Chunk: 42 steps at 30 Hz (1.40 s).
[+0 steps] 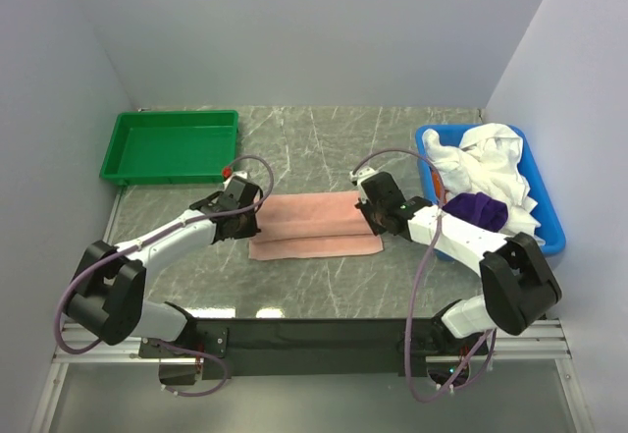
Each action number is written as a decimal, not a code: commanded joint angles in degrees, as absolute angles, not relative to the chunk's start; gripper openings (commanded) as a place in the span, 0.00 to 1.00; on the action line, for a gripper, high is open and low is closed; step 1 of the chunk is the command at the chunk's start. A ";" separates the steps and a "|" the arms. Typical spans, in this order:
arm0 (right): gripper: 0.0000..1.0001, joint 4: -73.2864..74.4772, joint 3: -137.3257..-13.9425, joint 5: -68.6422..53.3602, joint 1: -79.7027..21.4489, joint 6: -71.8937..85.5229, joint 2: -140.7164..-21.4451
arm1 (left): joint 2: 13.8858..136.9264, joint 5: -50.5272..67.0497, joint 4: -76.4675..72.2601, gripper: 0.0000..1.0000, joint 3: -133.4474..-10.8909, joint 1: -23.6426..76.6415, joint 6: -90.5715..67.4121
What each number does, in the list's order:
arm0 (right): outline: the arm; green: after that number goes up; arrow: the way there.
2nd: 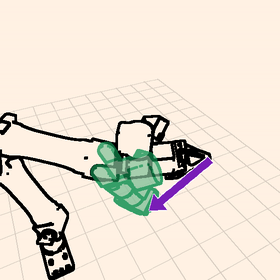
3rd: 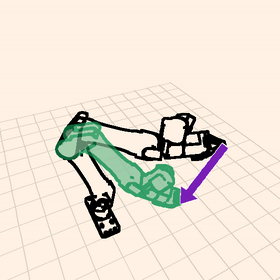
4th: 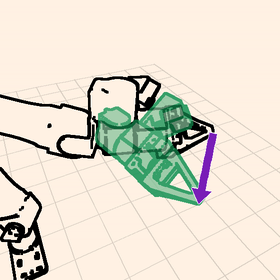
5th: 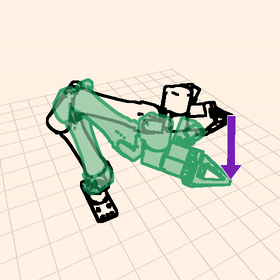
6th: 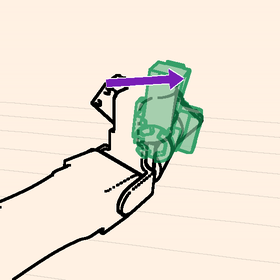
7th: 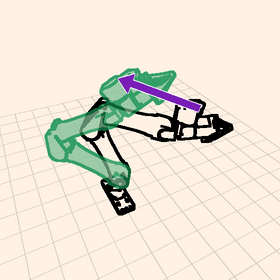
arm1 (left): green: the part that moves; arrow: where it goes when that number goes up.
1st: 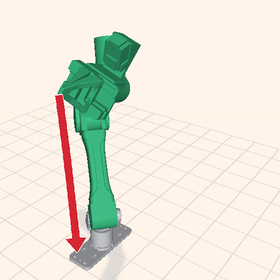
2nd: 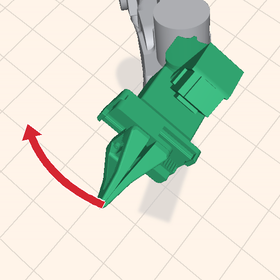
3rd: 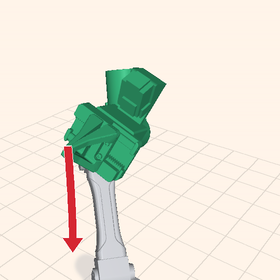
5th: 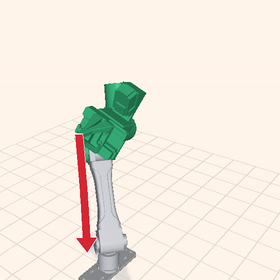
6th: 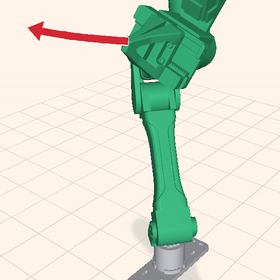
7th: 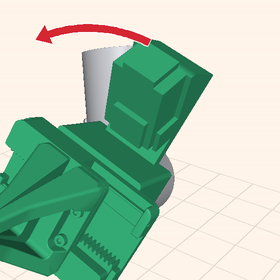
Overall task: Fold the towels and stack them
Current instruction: Fold the towel
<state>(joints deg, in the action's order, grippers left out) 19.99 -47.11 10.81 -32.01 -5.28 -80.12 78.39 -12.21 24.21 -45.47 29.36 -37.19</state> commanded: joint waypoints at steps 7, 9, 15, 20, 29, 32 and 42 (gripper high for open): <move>0.00 21.18 -45.53 13.18 -31.03 -5.01 -84.11 | 78.31 -14.68 24.17 0.01 -40.96 30.06 -39.99; 0.09 21.97 -46.05 12.92 -31.03 -4.83 -84.02 | 77.78 -14.68 24.34 0.07 -40.52 30.15 -40.60; 0.53 25.74 -48.51 11.95 -31.55 -3.08 -80.08 | 73.40 -13.98 27.59 0.57 -42.62 30.23 -40.78; 0.61 27.51 -51.06 10.29 -31.55 -0.18 -73.75 | 65.59 -16.08 32.95 0.91 -47.62 30.32 -42.19; 0.50 23.73 -54.14 6.15 -31.64 10.98 -71.80 | 66.25 -13.10 31.74 0.86 -53.52 30.85 -42.98; 0.45 23.73 -55.98 6.85 -31.64 14.06 -75.84 | 72.21 -11.78 30.06 0.81 -55.62 31.64 -43.24; 0.45 23.90 -61.52 5.46 -31.73 18.37 -90.51 | 89.38 -11.95 29.88 0.75 -62.14 34.45 -43.59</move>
